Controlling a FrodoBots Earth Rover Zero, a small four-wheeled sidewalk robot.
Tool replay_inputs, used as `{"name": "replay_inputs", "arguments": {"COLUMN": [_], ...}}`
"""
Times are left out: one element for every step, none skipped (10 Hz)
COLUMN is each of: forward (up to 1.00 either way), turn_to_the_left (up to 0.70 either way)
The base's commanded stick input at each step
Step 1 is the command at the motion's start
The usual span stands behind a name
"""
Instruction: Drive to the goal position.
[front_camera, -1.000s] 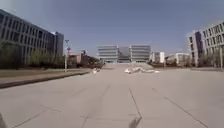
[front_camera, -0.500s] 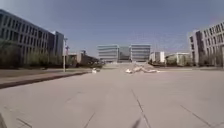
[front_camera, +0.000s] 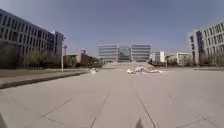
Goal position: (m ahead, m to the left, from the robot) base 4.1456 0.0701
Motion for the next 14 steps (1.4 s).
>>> {"name": "replay_inputs", "arguments": {"forward": [1.0, 1.0, 1.0, 1.0, 1.0, 1.0, 1.0, 1.0, 1.0, 1.0, 1.0, 1.0, 1.0, 1.0], "turn_to_the_left": [0.01, 0.01, 0.01, 0.01, 0.01, 0.01, 0.01, 0.01, 0.01, 0.01, 0.01, 0.01, 0.01, 0.01]}}
